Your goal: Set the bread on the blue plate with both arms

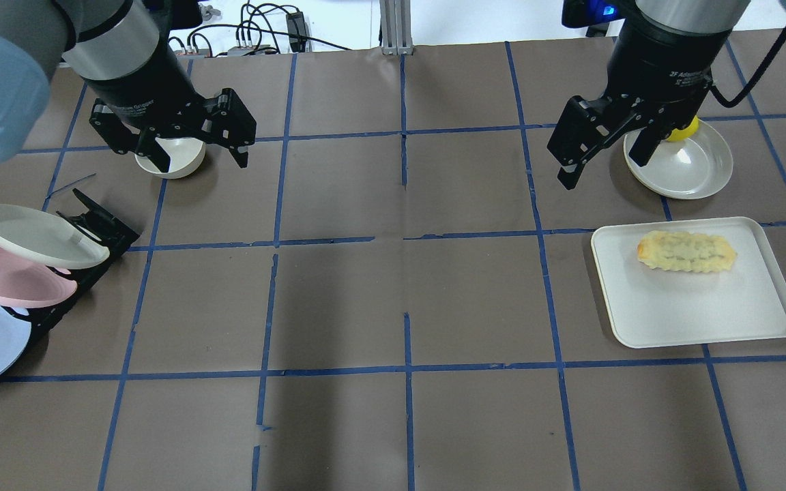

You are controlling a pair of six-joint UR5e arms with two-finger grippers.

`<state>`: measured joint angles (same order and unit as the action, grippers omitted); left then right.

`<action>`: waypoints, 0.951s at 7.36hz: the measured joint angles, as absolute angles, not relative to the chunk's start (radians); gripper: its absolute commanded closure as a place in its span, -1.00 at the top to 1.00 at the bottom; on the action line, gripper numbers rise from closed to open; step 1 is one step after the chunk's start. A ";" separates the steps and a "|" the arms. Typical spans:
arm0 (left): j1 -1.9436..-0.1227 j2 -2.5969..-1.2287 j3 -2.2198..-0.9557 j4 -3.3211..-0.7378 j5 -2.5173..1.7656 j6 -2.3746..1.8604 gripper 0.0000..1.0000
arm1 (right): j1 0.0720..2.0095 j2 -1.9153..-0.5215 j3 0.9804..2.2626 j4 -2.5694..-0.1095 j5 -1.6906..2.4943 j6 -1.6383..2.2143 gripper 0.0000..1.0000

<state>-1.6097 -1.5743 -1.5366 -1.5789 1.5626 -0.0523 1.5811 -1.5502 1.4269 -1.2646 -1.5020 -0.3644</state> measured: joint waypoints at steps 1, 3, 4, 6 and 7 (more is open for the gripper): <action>-1.604 -1.572 -1.538 -1.579 1.563 -0.052 0.99 | 1.581 -1.550 1.428 -1.264 -1.502 -0.365 1.00; -1.572 -1.558 -1.552 -1.580 1.563 -0.046 0.99 | 1.577 -1.551 1.429 -1.263 -1.498 -0.365 1.00; -1.537 -1.553 -1.557 -1.585 1.577 -0.019 0.99 | 1.576 -1.550 1.429 -1.264 -1.498 -0.365 1.00; -1.383 -1.548 -1.563 -1.608 1.599 0.109 0.99 | 1.575 -1.550 1.430 -1.263 -1.497 -0.365 1.00; -1.288 -1.546 -1.563 -1.631 1.603 0.223 0.99 | 1.575 -1.549 1.430 -1.264 -1.497 -0.365 1.00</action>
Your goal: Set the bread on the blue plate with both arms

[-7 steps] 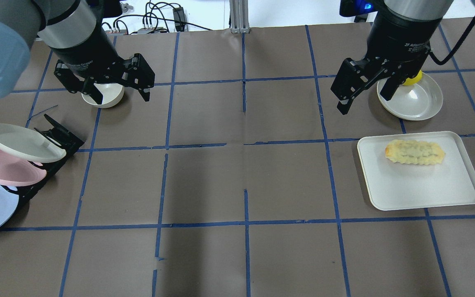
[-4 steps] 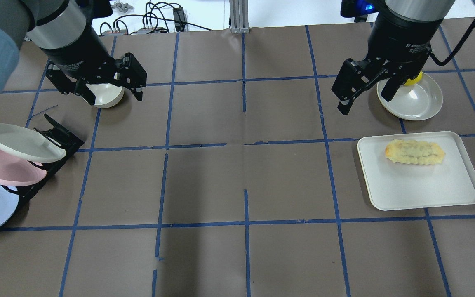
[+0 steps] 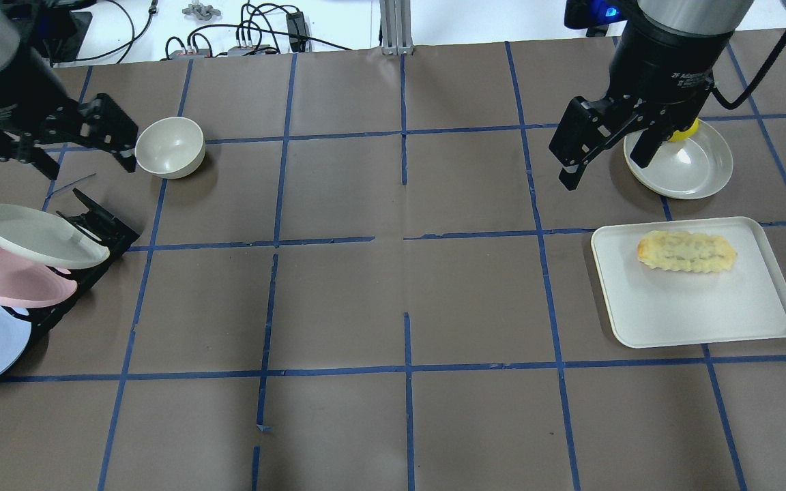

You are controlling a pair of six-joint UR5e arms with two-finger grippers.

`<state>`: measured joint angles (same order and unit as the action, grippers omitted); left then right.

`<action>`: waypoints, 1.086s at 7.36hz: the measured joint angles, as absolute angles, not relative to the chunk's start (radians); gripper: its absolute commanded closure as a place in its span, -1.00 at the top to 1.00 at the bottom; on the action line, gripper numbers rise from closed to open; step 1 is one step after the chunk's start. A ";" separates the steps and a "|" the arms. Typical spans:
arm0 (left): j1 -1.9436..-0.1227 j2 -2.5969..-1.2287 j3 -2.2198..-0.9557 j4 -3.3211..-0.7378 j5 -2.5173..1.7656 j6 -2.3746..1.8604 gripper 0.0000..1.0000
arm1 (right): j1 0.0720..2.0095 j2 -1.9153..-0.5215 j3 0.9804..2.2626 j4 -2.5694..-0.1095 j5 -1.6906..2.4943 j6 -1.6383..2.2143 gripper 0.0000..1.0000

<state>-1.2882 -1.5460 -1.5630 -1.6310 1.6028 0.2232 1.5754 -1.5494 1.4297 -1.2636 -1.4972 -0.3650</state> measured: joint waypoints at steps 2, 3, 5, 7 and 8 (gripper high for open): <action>-1.098 -1.546 -1.559 -1.662 1.603 0.430 0.99 | 1.578 -1.551 1.428 -1.271 -1.503 -0.356 0.97; -0.997 -1.545 -1.548 -1.685 1.606 0.547 0.99 | 1.578 -1.549 1.431 -1.280 -1.507 -0.349 0.91; -0.779 -1.560 -1.546 -1.719 1.622 0.793 0.99 | 1.539 -1.536 1.504 -1.389 -1.565 -0.526 0.95; -0.623 -1.659 -1.546 -1.629 1.625 0.977 0.99 | 1.337 -1.531 1.679 -1.600 -1.570 -0.933 0.99; -0.574 -1.744 -1.531 -1.586 1.627 1.040 0.99 | 1.231 -1.521 1.762 -1.715 -1.523 -1.142 0.99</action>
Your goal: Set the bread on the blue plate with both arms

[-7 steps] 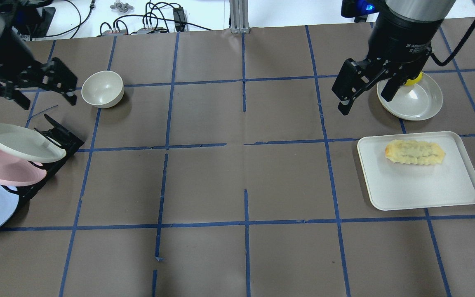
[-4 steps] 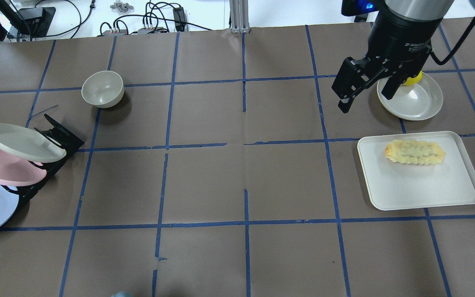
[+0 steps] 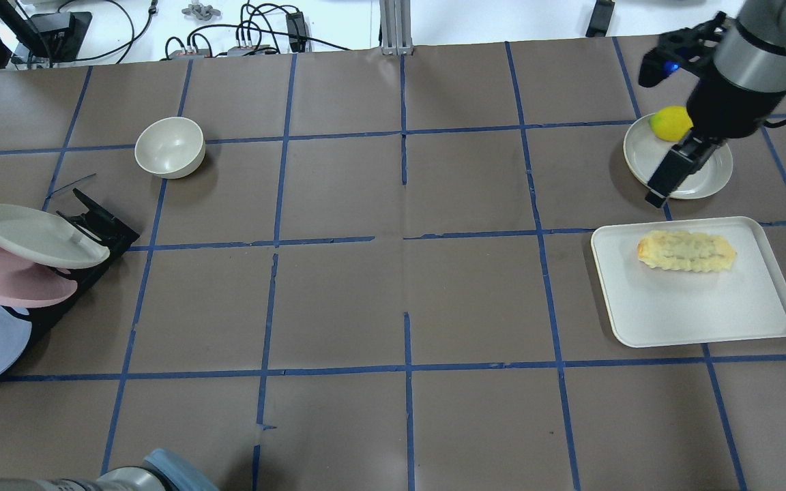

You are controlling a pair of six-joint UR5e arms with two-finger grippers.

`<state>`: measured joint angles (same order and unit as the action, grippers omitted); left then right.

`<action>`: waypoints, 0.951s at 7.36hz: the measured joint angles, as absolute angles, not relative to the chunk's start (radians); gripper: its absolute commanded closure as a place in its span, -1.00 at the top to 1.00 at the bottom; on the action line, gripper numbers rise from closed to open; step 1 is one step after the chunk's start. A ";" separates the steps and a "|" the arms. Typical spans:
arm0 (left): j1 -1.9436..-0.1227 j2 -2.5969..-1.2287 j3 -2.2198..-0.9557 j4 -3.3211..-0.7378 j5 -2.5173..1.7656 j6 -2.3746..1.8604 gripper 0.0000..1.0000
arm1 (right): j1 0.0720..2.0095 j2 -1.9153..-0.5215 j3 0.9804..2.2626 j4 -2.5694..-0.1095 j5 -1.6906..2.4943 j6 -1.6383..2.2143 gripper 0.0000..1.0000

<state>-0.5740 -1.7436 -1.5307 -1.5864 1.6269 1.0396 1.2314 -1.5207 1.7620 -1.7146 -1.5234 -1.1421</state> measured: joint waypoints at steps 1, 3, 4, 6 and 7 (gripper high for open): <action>-0.537 -1.830 -1.512 -1.568 1.628 1.086 0.99 | 1.172 -1.495 1.832 -1.846 -1.491 -1.305 0.99; -0.509 -1.994 -1.440 -1.551 1.631 1.165 0.99 | 1.134 -1.398 1.949 -2.137 -1.479 -1.436 0.99; -0.510 -2.074 -1.394 -1.546 1.632 1.202 0.98 | 1.131 -1.357 1.985 -2.236 -1.478 -1.458 0.99; -0.514 -2.166 -1.355 -1.551 1.647 1.240 0.96 | 1.129 -1.323 2.013 -2.299 -1.477 -1.480 0.99; -0.520 -2.182 -1.357 -1.553 1.651 1.236 0.94 | 1.129 -1.316 2.029 -2.311 -1.477 -1.482 0.99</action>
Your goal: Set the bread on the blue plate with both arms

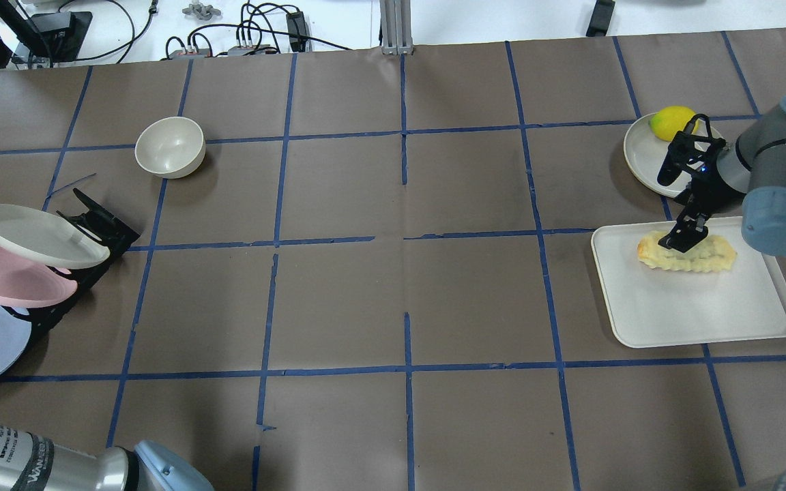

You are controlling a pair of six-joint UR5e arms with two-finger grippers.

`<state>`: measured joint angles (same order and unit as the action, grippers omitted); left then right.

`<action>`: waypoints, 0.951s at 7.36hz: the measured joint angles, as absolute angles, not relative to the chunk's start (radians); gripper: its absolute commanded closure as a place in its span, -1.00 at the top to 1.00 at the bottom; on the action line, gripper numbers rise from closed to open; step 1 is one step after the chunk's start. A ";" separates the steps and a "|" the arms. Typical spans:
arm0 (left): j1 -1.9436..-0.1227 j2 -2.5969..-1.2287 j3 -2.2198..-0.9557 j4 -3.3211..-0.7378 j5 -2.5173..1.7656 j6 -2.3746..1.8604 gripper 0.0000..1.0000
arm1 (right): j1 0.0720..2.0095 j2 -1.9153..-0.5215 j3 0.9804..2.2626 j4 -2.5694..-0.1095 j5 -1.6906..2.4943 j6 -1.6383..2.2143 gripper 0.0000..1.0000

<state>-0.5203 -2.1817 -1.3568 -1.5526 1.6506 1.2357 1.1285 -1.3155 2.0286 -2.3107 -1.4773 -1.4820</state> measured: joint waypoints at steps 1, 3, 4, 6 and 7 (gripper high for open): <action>-0.531 -2.195 -1.359 -1.553 1.652 1.228 0.86 | 1.128 -1.312 2.047 -2.330 -1.478 -1.481 0.99; -0.544 -2.220 -1.359 -1.555 1.654 1.219 0.16 | 1.128 -1.310 2.074 -2.357 -1.480 -1.478 0.99; -0.545 -2.226 -1.361 -1.559 1.655 1.217 0.06 | 1.127 -1.310 2.090 -2.363 -1.479 -1.476 0.72; -0.546 -2.231 -1.362 -1.574 1.654 1.216 -0.28 | 1.111 -1.309 2.106 -2.367 -1.467 -1.481 0.08; -0.546 -2.231 -1.359 -1.588 1.654 1.215 -0.43 | 1.095 -1.305 2.107 -2.367 -1.461 -1.484 -0.64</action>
<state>-0.5460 -2.2311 -1.3589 -1.5882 1.6544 1.2155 1.0949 -1.3048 2.1075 -2.3673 -1.4613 -1.4840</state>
